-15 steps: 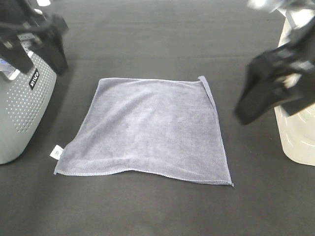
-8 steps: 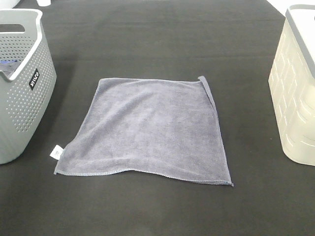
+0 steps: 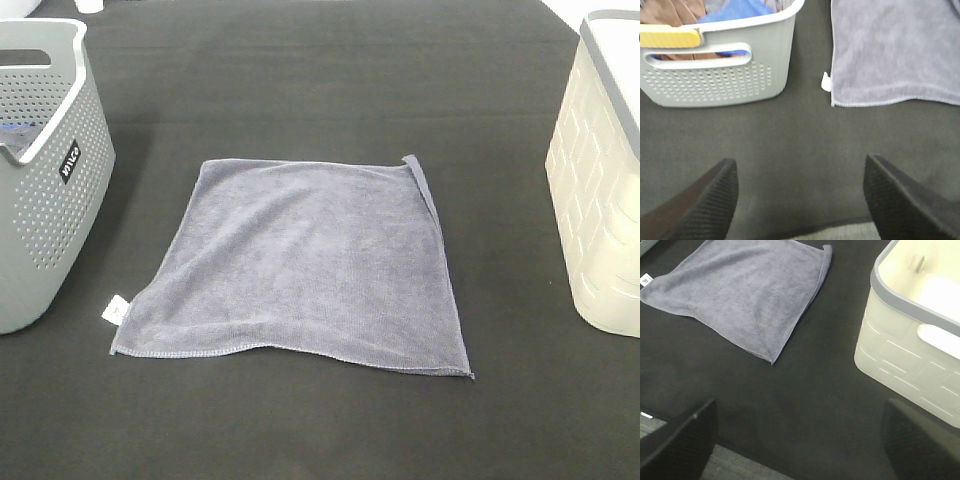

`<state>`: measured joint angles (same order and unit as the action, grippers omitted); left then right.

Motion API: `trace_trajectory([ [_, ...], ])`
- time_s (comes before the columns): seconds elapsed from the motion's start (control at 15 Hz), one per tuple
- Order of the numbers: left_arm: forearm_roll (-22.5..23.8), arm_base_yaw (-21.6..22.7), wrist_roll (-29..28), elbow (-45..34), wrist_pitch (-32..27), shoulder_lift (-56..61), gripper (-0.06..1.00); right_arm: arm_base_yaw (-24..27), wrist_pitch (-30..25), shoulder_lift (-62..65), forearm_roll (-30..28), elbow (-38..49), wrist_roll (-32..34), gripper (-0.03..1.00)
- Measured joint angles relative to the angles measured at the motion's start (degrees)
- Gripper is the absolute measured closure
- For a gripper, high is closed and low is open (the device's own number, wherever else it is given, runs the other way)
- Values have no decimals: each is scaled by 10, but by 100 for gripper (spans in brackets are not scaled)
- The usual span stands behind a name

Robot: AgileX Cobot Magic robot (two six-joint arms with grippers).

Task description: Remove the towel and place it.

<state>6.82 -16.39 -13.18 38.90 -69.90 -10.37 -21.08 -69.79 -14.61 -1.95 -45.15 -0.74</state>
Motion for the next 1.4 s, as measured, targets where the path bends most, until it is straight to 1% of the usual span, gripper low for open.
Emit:
trace_trajectory([
  [0.07, 0, 0, 0, 0, 0, 0, 28, 0, 0, 0, 0, 0, 0, 12],
  [0.13, 1, 0, 10, -11, 0, 40, 28, 0, -1, 43, 9, 22, -26, 12],
  [0.27, -10, 0, 36, -34, -1, 95, 28, 0, -1, 96, 31, 53, -42, 12],
  [0.4, -48, 0, 68, -52, -2, 107, 28, 0, -1, 139, 52, 93, -56, 12],
  [0.53, -83, 0, 87, -75, 42, 107, 28, 0, 4, 148, 65, 135, -75, 12],
  [0.6, -88, 0, 93, -84, 66, 107, 28, 0, 14, 148, 70, 159, -84, 12],
  [0.67, -89, 0, 97, -89, 70, 107, 28, 0, 33, 148, 78, 178, -91, 13],
  [0.8, -96, 0, 111, -91, 72, 107, 28, 0, 58, 148, 88, 188, -98, 14],
  [1.0, -97, 2, 112, -91, 72, 107, 28, 0, 59, 148, 89, 188, -99, 14],
  [1.07, -103, 23, 112, -91, 72, 107, 28, 0, 59, 148, 89, 188, -99, 14],
  [1.13, -108, 62, 112, -91, 73, 107, 28, 10, 60, 148, 92, 188, -99, 14],
  [1.27, -109, 175, 112, -91, 78, 107, 28, 76, 60, 148, 95, 188, -99, 14],
  [1.33, -110, 219, 112, -91, 78, 107, 28, 111, 60, 148, 96, 188, -99, 14],
  [1.4, -110, 243, 112, -91, 79, 107, 28, 132, 60, 148, 98, 188, -99, 15],
])
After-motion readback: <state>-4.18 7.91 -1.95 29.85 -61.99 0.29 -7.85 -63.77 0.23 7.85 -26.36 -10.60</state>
